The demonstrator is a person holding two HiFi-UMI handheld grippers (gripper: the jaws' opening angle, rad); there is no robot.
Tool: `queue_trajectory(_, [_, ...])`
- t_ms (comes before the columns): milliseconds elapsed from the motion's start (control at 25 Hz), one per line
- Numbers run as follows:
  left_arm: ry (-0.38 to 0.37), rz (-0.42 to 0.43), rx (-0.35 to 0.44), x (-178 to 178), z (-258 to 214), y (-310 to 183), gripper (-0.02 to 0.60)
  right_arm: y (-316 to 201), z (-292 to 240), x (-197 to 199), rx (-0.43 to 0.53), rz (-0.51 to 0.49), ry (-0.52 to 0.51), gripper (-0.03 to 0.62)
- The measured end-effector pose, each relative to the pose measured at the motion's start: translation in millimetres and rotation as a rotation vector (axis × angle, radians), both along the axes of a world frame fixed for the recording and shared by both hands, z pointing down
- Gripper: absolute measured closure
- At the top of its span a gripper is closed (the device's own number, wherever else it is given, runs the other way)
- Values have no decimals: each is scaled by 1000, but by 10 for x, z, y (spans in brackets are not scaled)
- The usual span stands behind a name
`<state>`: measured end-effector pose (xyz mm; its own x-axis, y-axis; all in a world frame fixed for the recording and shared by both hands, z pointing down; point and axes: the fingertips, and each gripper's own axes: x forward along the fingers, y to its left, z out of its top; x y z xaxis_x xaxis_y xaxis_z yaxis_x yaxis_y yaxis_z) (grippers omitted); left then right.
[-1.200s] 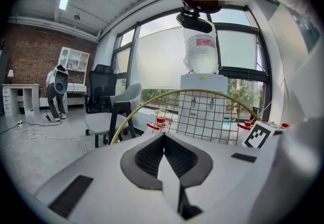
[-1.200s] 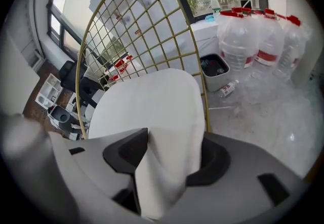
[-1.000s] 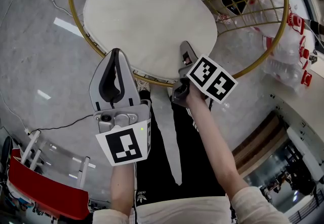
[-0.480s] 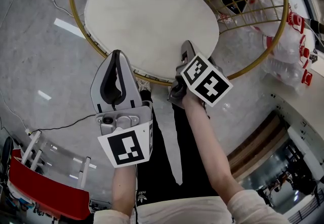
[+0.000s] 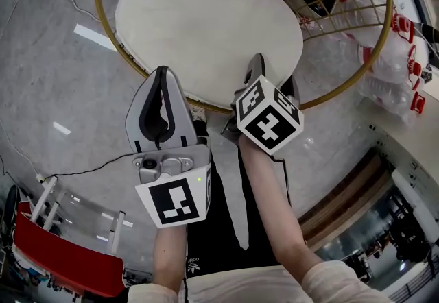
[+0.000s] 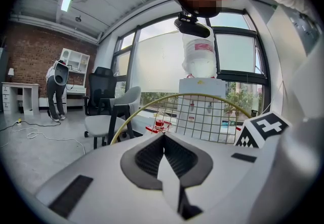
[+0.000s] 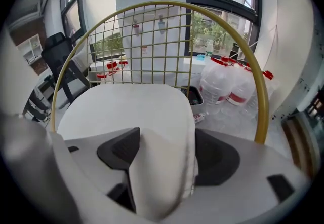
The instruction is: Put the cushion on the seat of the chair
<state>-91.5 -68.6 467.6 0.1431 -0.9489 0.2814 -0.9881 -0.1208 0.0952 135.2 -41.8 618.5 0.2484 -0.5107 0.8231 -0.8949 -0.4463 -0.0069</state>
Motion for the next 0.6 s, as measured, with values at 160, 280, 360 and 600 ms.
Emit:
queue_trajectory(160, [-2,9,2,-11,-3,1,568,55,13,14,-5,35,-41,281])
queue_trajectory(280, [-10,12,16,-35,-32,-4,568,97,-11,58,-11,31,-15,281])
queue_trajectory(360, [-12,12,17,-33,-32,-11,568,76,-95,128,18,3,52,282])
queue_trajectory(600, [-1,11,11,19,-13,15,568,25,-185,174,60,-25,76,282])
